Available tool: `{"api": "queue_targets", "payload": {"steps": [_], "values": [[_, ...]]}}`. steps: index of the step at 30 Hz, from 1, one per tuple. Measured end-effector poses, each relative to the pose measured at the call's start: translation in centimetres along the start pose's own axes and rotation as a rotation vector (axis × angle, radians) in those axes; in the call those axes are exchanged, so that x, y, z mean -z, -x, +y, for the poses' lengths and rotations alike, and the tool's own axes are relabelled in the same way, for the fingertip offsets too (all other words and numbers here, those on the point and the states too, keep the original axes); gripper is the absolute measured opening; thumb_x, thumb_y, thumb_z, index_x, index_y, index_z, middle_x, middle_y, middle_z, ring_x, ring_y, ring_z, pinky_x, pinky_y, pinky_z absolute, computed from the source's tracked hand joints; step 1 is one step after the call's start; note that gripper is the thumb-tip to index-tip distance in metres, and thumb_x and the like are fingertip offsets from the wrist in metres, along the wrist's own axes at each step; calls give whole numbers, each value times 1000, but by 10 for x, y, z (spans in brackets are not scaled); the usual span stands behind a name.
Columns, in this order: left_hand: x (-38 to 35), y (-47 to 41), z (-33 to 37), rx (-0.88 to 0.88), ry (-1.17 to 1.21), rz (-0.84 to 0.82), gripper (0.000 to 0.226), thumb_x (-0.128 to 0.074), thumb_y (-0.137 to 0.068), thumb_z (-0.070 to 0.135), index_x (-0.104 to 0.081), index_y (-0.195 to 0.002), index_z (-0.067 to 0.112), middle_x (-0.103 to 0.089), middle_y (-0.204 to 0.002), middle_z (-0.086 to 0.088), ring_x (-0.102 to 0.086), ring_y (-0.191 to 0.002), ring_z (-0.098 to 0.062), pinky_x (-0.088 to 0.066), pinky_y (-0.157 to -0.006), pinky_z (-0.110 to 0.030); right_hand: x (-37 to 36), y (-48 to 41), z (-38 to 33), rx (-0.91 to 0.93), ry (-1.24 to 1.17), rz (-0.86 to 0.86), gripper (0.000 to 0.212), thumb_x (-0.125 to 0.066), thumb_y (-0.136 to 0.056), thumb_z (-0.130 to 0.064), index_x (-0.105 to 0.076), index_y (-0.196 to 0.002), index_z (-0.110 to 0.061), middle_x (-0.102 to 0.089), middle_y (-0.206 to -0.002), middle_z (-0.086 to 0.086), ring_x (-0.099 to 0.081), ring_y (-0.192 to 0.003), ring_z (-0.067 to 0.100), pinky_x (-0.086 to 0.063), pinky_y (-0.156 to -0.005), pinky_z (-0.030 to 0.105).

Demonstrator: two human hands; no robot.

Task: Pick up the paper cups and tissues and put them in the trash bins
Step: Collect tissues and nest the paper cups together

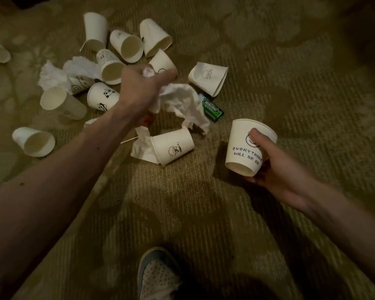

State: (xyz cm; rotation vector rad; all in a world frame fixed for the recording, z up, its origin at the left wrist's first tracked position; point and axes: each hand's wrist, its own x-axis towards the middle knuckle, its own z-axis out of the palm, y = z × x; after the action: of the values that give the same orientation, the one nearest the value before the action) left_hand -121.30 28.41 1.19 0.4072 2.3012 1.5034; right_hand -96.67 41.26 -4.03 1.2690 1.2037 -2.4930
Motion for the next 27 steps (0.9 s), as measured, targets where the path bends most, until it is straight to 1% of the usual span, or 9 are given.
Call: {"api": "queue_targets", "payload": {"steps": [2, 4, 7, 10, 12, 15, 17, 20, 27], "values": [[5, -10, -6, 3, -26, 91, 25, -78, -82, 24, -54, -76, 19, -65, -81, -2, -70, -83, -14, -59, -68, -34, -1, -1, 1, -5, -10, 5, 57, -74, -58, -56, -68, -106, -26, -75, -84, -3, -71, -69, 8, -51, -48, 23], [7, -14, -15, -57, -141, 174, 23, -76, -85, 28, -54, -82, 24, -61, -87, 6, -63, -79, 5, -56, -73, -27, -1, -2, 3, -11, -16, 2, 57, -74, -59, -55, -67, -107, -26, -75, -84, -3, -71, -69, 8, -51, -47, 23], [4, -17, -26, -93, -336, 182, 22, -67, -88, 47, -61, -93, 27, -58, -94, 16, -57, -87, 6, -53, -83, -28, -2, -3, 4, -19, -4, -9, 57, -73, -59, -57, -67, -106, -26, -76, -86, -3, -71, -70, 8, -51, -49, 23], [-5, -19, -34, -100, -438, 28, 42, -60, -84, 65, -65, -103, 28, -59, -97, 18, -54, -88, 9, -48, -75, -22, -3, -4, 3, -25, -8, -10, 58, -73, -60, -56, -67, -108, -25, -76, -89, -2, -71, -70, 8, -50, -47, 22], [-13, -22, -43, -135, -559, -143, 56, -60, -83, 67, -63, -119, 24, -60, -119, 5, -56, -107, -2, -51, -88, -32, -4, -4, 3, -28, -28, 1, 58, -73, -61, -54, -66, -110, -24, -76, -87, -1, -71, -67, 8, -49, -44, 21], [-21, -24, -57, -59, -756, -384, 64, -63, -82, 64, -50, -137, 34, -36, -144, -11, -38, -133, -28, -39, -107, -47, -4, -5, 4, -20, -13, -3, 61, -71, -63, -56, -65, -115, -24, -75, -93, 0, -70, -71, 9, -48, -47, 23], [-22, -26, -68, -90, -867, -486, 63, -65, -82, 59, -47, -139, 36, -36, -140, -12, -35, -132, -29, -36, -106, -45, -4, -6, 5, -15, 2, 2, 63, -71, -63, -58, -65, -117, -25, -75, -98, -1, -70, -76, 10, -48, -52, 25], [-21, -29, -76, -129, -886, -478, 60, -74, -78, 52, -55, -130, 31, -38, -121, -4, -38, -114, -20, -35, -90, -34, -1, -6, 6, -11, -16, 8, 60, -71, -68, -55, -65, -119, -25, -75, -101, 1, -70, -77, 10, -48, -50, 24], [-20, -25, -77, -110, -803, -405, 32, -73, -81, 45, -50, -70, 25, -52, -75, 7, -48, -72, -7, -30, -57, -24, -2, -4, 6, -18, -14, -10, 61, -71, -65, -57, -66, -116, -24, -75, -103, 2, -70, -76, 9, -47, -47, 21]]}}
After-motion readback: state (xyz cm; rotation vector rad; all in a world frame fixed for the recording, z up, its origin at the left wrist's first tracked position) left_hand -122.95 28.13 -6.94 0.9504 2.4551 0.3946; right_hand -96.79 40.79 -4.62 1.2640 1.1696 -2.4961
